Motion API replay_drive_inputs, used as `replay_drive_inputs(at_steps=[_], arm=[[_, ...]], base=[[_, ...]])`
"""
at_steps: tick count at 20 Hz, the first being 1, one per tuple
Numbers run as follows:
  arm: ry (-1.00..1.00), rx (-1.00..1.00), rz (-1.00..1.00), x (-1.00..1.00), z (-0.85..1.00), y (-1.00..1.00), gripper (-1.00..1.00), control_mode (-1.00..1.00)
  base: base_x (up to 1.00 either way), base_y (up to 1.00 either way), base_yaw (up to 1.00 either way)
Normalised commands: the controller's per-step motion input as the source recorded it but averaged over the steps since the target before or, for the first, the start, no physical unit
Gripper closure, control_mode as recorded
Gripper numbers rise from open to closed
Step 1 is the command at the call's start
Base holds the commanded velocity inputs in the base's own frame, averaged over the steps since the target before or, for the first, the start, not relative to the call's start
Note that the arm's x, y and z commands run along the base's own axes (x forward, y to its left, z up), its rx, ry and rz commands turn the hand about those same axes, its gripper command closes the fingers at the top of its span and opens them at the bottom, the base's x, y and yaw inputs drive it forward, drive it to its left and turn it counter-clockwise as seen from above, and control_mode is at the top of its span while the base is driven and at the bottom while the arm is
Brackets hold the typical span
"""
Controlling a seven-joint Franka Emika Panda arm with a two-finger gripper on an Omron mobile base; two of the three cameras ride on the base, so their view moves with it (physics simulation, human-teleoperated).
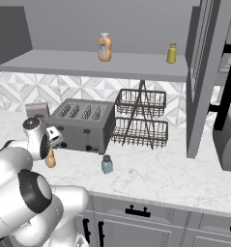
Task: Put the shaker and condiment bottle from the counter next to their counterparts in the cabinet.
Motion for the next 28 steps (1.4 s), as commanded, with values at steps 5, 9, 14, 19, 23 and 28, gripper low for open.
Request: replay_drive_inputs(at_steps=[5,9,14,19,23,28], arm=[[0.0,0.0,0.0,0.0,-0.07,0.03,1.0,-1.0],[0.0,0.0,0.0,0.0,-0.03,0.0,1.0,-1.0],[-0.14,-0.01,0.0,-0.19,0.07,0.0,1.0,-1.0],[-0.24,-0.01,0.0,-0.37,0.52,0.0,1.0,-1.0],[-0.2,0.04,0.0,-0.28,0.85,-0.07,1.0,-1.0],[-0.11,0.13,-0.03,-0.1,0.96,-0.18,1.0,-1.0]], base=[[0.0,0.0,0.0],[0.0,0.0,0.0],[0.0,0.0,0.0],[0.0,0.0,0.0],[0.0,0.0,0.0],[0.0,0.0,0.0]])
